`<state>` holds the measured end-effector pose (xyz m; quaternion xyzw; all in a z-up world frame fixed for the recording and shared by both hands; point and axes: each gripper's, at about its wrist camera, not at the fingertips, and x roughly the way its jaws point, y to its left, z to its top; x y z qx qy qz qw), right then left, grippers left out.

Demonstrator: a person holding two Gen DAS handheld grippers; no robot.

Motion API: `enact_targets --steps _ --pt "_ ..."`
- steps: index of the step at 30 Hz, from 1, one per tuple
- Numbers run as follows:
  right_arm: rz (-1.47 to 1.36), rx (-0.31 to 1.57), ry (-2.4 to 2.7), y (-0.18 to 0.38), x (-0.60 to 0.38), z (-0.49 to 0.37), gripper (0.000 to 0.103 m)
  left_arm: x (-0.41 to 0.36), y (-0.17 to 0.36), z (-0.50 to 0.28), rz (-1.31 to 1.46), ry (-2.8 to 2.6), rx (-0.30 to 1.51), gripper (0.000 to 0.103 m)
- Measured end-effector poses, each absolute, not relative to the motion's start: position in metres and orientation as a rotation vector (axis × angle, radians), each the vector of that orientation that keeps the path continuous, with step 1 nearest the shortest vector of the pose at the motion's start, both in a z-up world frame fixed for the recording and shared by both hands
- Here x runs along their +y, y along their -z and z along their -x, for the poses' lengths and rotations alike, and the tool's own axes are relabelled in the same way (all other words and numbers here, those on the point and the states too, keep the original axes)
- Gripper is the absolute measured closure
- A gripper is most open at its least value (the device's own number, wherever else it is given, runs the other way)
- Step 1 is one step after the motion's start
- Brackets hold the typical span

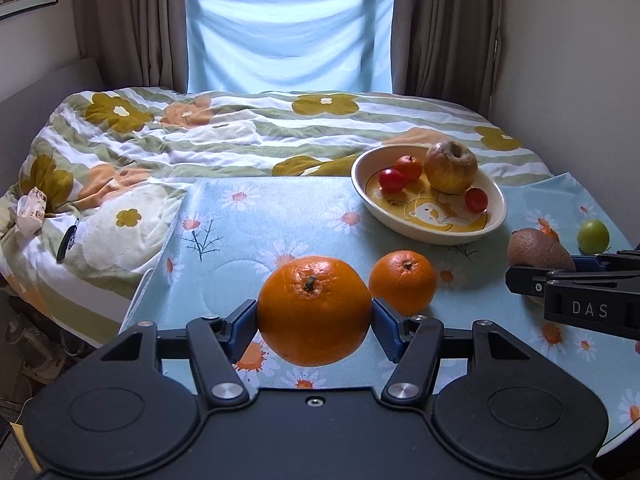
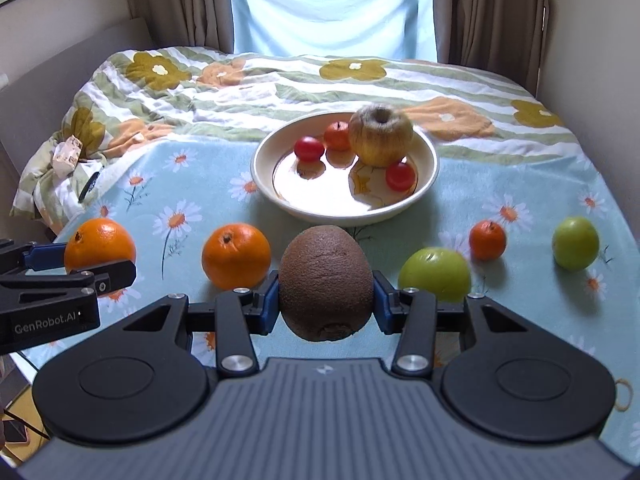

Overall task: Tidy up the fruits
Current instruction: 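Lift the orange and kiwi and carry both toward the white bowl, then release the orange into the bowl with the left gripper while the right gripper lowers and releases the kiwi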

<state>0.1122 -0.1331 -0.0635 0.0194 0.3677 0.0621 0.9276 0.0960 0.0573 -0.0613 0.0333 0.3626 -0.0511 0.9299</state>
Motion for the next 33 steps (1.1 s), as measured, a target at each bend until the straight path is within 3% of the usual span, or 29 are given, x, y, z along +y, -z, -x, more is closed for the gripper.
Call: enact_targets --steps 15,33 --pt "-0.041 0.718 -0.130 -0.004 -0.152 -0.120 0.042 0.035 -0.004 -0.119 -0.102 0.199 0.654 0.038" --pt "-0.129 0.762 0.008 0.005 -0.161 -0.178 0.042 0.004 0.021 -0.226 -0.181 0.381 0.733 0.038"
